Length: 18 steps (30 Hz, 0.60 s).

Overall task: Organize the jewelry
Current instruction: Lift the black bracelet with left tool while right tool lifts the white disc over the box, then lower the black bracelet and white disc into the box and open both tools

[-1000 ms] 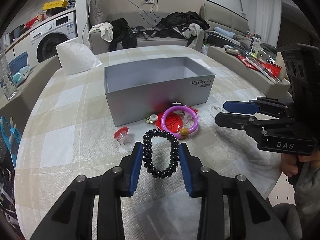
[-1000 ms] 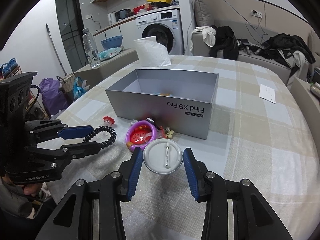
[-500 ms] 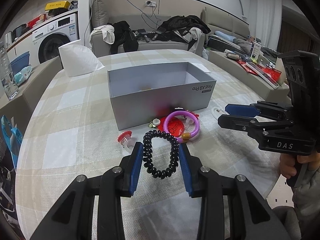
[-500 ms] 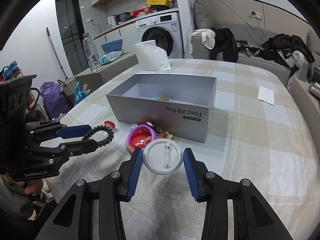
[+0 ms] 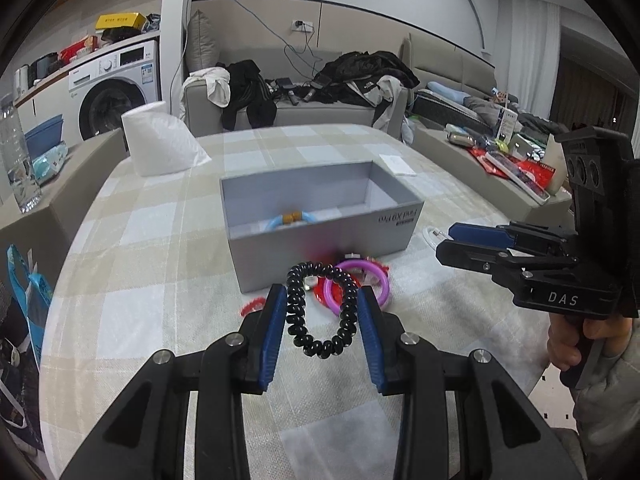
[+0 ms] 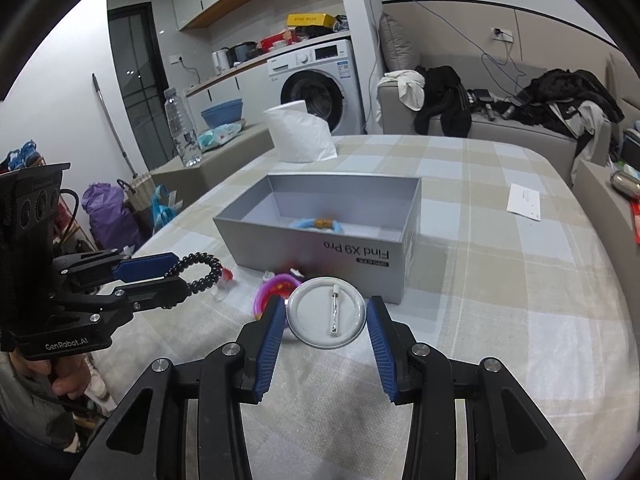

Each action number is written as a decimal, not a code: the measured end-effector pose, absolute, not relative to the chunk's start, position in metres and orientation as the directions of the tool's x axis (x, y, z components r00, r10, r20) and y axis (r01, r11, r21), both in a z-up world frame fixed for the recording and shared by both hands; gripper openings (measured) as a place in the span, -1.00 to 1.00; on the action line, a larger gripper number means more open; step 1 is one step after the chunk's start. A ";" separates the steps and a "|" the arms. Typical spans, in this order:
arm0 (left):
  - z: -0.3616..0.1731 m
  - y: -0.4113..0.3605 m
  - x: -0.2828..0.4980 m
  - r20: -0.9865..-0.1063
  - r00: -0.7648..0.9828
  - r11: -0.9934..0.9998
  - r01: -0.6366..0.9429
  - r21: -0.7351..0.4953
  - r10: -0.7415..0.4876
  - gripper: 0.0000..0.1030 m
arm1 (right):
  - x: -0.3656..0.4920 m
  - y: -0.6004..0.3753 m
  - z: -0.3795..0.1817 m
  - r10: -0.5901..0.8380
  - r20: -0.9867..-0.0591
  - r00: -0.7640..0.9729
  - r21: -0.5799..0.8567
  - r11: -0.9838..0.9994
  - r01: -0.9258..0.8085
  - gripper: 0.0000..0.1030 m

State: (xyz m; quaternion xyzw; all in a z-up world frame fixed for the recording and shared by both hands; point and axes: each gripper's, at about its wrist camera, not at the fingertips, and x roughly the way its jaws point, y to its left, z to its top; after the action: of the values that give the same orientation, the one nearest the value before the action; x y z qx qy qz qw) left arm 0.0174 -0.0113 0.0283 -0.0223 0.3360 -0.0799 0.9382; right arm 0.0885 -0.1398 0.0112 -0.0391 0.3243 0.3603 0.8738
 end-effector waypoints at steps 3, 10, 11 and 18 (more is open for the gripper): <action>0.041 -0.009 0.021 -0.599 0.784 0.986 0.136 -0.094 -0.165 -0.41 | 0.089 -0.141 0.020 0.617 -0.573 0.540 0.175 0.735 -0.655 -0.21; 0.060 -0.004 0.039 -0.545 0.825 0.989 0.122 -0.089 -0.151 -0.41 | 0.098 -0.135 0.047 0.636 -0.519 0.571 0.176 0.733 -0.657 -0.21; 0.061 -0.004 0.041 -0.538 0.831 0.990 0.118 -0.080 -0.142 -0.41 | 0.100 -0.134 0.052 0.639 -0.505 0.580 0.173 0.733 -0.658 -0.21; 0.066 0.001 0.062 -0.507 0.855 0.994 0.086 -0.064 -0.106 -0.41 | 0.120 -0.128 0.072 0.659 -0.444 0.606 0.204 0.734 -0.648 -0.21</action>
State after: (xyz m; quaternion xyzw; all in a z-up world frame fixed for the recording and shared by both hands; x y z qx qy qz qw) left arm 0.0621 0.0011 0.0663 -0.0195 0.2644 -0.0498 0.9629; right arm 0.1200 -0.1285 0.0724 0.0110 0.2524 0.3648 0.8962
